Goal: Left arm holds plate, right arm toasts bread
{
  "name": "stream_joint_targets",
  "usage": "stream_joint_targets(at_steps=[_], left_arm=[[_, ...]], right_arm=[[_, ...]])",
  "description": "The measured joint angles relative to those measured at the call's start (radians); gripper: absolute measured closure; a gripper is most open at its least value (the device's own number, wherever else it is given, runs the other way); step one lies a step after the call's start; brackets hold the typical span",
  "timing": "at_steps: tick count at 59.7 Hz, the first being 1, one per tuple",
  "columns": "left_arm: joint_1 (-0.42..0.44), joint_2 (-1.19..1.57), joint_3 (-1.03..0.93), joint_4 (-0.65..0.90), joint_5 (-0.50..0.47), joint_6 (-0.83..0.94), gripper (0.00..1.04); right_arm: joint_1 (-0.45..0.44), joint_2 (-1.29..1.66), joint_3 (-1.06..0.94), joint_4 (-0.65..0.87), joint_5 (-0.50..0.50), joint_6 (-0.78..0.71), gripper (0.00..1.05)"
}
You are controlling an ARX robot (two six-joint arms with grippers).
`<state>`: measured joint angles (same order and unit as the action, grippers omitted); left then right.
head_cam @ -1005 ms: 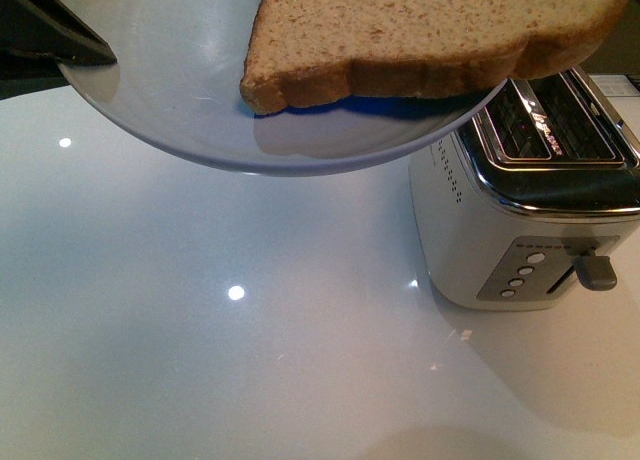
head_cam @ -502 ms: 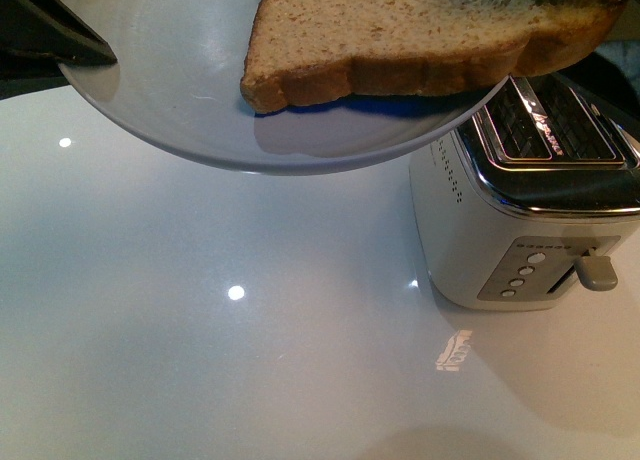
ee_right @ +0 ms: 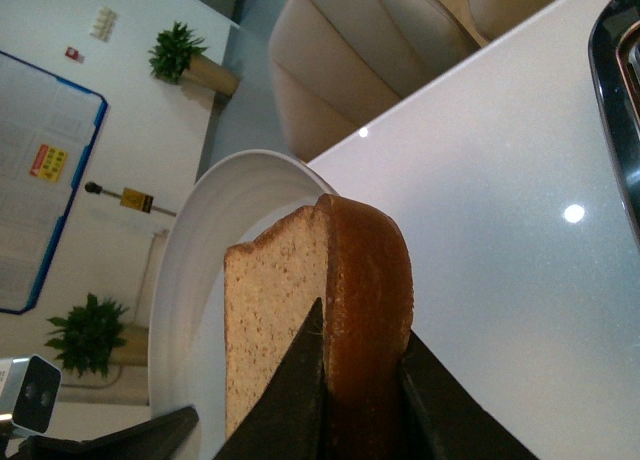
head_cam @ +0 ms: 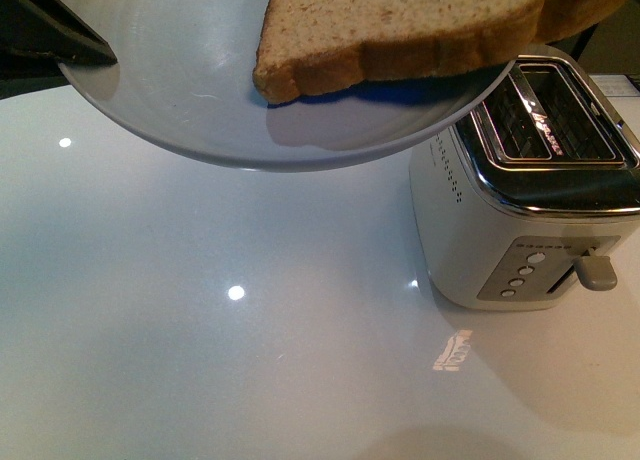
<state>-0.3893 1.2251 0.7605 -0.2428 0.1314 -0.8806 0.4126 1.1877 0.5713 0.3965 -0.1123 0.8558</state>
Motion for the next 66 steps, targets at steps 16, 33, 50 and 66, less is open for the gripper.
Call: stream_joint_targets(at_steps=[16,33,50,66], left_arm=[[0.000,0.000,0.000,0.000,0.000,0.000,1.02],[0.000,0.000,0.000,0.000,0.000,-0.001,1.02],[0.000,0.000,0.000,0.000,0.000,-0.001,1.02],[0.000,0.000,0.000,0.000,0.002,-0.001,1.02]], right_arm=[[-0.005,-0.080,0.048,-0.039,0.008,-0.063,1.01],[-0.173,-0.158,0.196,-0.157,0.078,-0.255,1.01],[-0.249,-0.071,0.316,-0.220,0.180,-0.574,1.01],[-0.195,0.171,0.294,-0.195,0.288,-0.800,1.01]])
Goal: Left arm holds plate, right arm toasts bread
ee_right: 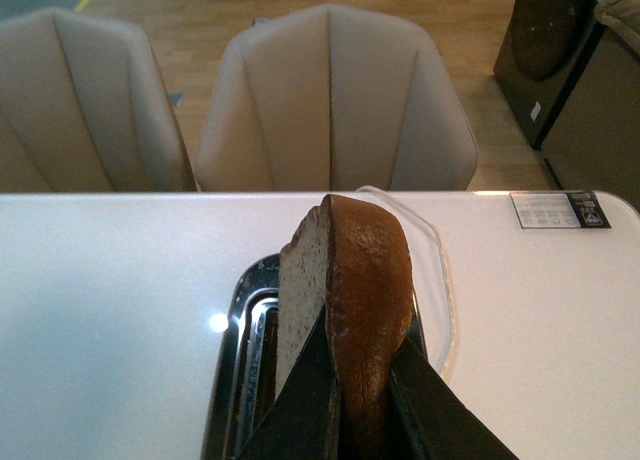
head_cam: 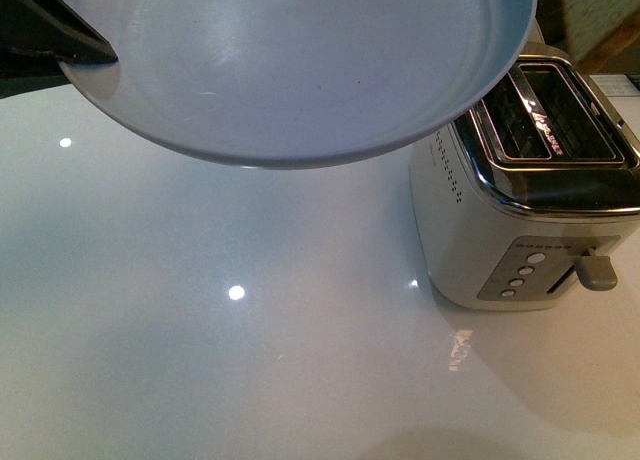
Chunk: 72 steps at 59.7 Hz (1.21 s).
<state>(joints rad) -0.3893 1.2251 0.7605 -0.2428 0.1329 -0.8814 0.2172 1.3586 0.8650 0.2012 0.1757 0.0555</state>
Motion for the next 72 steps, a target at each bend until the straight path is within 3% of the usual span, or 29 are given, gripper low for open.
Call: stream_joint_targets(at_steps=[72], left_arm=[[0.000,0.000,0.000,0.000,0.000,0.000,1.02]], right_arm=[[0.095,0.348,0.107,0.017,0.089,-0.142,1.01]])
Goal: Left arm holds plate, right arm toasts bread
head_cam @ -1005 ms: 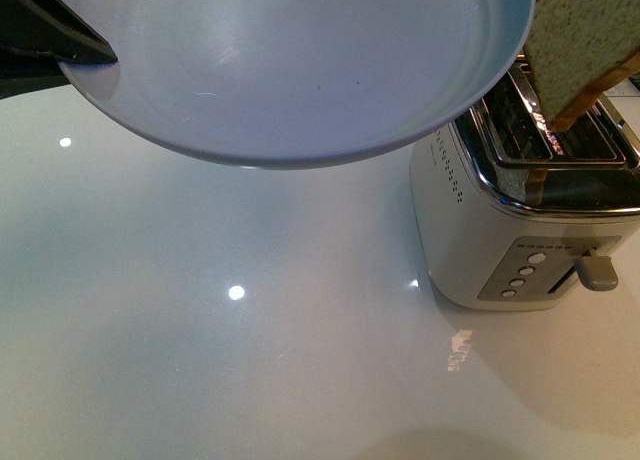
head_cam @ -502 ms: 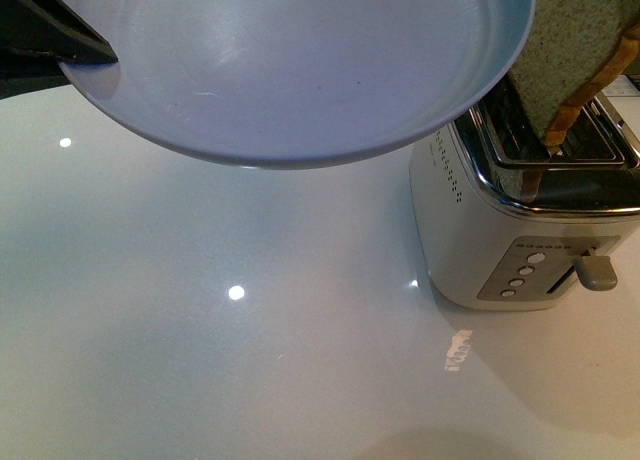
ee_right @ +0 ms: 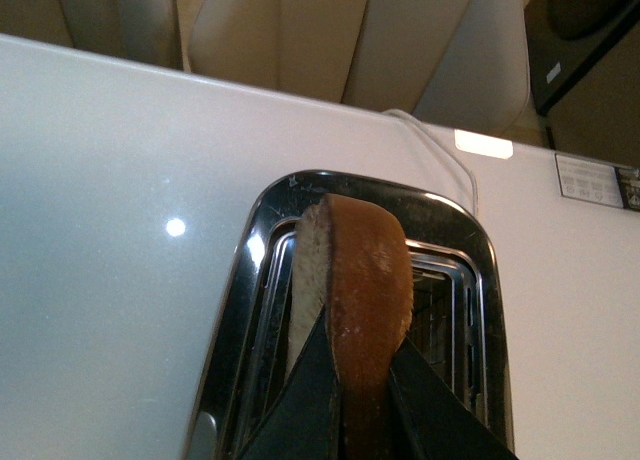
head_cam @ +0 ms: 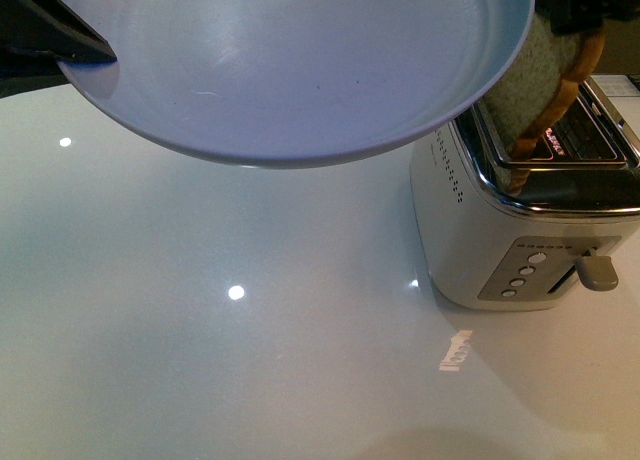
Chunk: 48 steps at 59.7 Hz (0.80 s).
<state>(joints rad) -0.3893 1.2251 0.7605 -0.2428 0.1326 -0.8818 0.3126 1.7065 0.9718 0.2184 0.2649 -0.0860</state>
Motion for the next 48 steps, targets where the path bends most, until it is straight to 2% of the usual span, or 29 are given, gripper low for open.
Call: stream_joint_targets(at_steps=[27,48], left_arm=[[0.000,0.000,0.000,0.000,0.000,0.000,1.02],[0.000,0.000,0.000,0.000,0.000,-0.002,1.02]], right_arm=[[0.003,0.019,-0.033,0.000,0.016,-0.014,1.00],[0.002,0.012,-0.064,0.002,0.023,-0.003,0.48]])
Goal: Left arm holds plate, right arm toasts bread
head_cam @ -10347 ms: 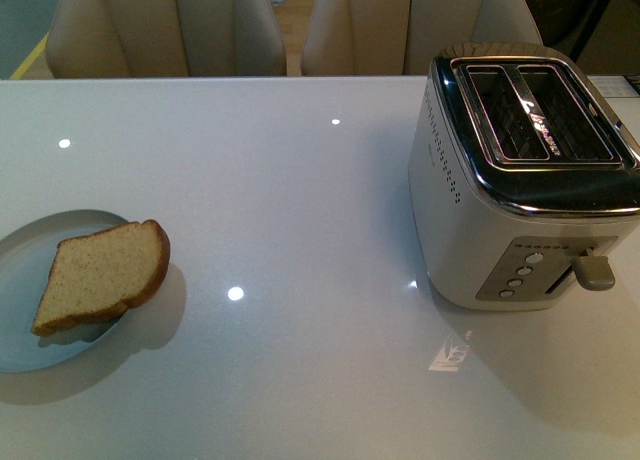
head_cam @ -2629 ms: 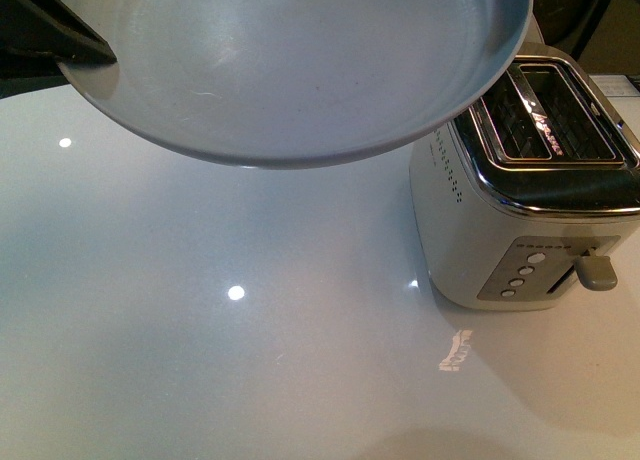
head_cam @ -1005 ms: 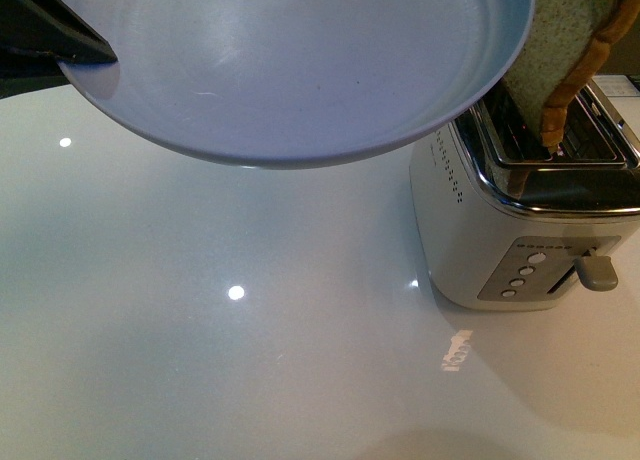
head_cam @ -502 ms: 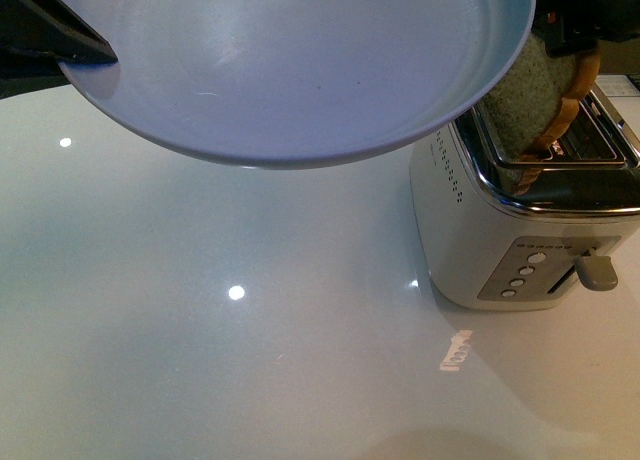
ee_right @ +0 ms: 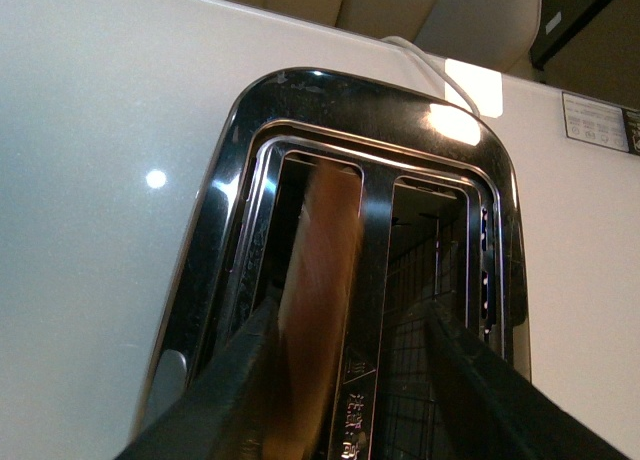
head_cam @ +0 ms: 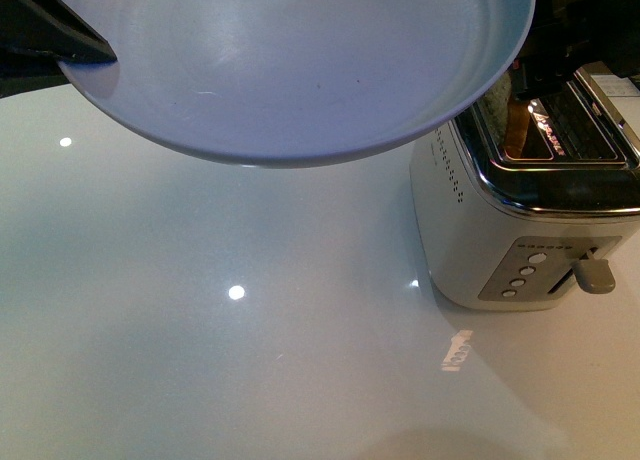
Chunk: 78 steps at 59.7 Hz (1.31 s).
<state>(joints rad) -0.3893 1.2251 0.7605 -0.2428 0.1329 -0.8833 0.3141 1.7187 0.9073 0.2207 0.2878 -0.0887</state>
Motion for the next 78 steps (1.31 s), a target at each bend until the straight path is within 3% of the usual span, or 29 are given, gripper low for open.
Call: stream_joint_targets(at_steps=[15,18,34,46,49,55,73,78], left_arm=[[0.000,0.000,0.000,0.000,0.000,-0.001,1.02],[0.000,0.000,0.000,0.000,0.000,-0.001,1.02],[0.000,0.000,0.000,0.000,0.000,-0.001,1.02],[0.000,0.000,0.000,0.000,0.002,-0.001,1.02],[0.000,0.000,0.000,0.000,0.000,-0.001,1.02],[0.000,0.000,0.000,0.000,0.000,-0.001,1.02],[0.000,0.000,0.000,0.000,0.001,-0.001,1.02],[0.000,0.000,0.000,0.000,0.000,-0.001,1.02]], right_arm=[[-0.029,-0.106,-0.059,0.070,0.020,0.041,0.11],[-0.038,-0.140,-0.085,0.107,0.042,0.036,0.07],[-0.077,-0.429,-0.287,0.224,0.064,0.032,0.09],[-0.080,-0.470,-0.313,0.236,0.055,0.033,0.09],[-0.099,-0.466,-0.369,0.386,-0.042,0.053,0.18],[-0.125,-0.503,-0.471,0.541,-0.109,0.068,0.34],[-0.196,-0.672,-0.666,0.571,-0.174,0.077,0.83],[-0.213,-0.734,-0.710,0.561,-0.191,0.078,1.01]])
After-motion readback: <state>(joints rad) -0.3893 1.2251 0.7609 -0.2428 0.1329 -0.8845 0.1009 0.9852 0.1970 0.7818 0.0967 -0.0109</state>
